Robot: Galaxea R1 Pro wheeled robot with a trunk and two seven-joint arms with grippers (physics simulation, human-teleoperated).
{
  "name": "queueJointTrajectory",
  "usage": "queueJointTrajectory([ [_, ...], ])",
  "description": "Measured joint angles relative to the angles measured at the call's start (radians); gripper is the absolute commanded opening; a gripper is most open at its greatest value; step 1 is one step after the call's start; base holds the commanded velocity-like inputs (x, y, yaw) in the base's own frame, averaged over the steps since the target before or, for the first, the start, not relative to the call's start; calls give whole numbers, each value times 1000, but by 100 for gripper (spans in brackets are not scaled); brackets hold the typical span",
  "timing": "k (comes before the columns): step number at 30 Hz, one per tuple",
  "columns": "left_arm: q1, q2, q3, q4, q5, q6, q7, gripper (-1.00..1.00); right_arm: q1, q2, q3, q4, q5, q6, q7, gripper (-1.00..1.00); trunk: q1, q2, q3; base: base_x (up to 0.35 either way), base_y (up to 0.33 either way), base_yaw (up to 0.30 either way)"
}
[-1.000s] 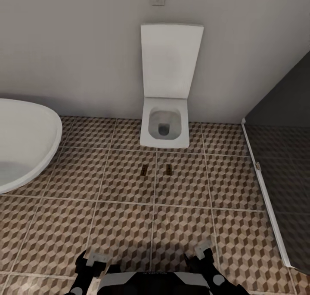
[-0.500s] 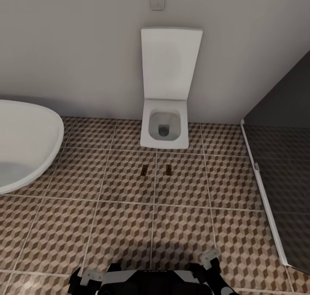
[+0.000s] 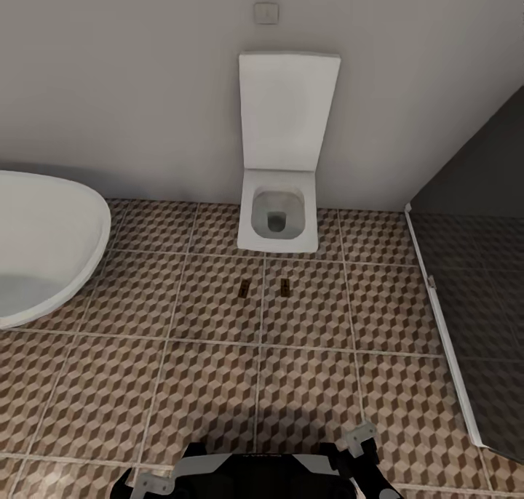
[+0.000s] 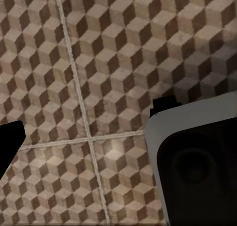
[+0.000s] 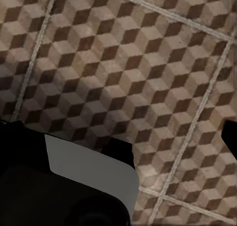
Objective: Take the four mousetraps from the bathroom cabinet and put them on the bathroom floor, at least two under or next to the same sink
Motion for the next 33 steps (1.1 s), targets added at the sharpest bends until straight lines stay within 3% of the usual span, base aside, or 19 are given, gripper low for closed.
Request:
queueJointTrajectory([
  [6,3,-2,1,6,0,-2,0,100,2,-1,0,0,-27,0,-1,100,-23,42,22,0,0,0],
  [21,5,-4,2,17,0,-2,1,100,26,-1,0,2,-39,0,-3,100,-81,147,92,0,0,0],
  [33,8,-19,2,18,0,0,2,100,42,0,-1,2,-91,2,-6,100,-127,231,149,0,0,0],
])
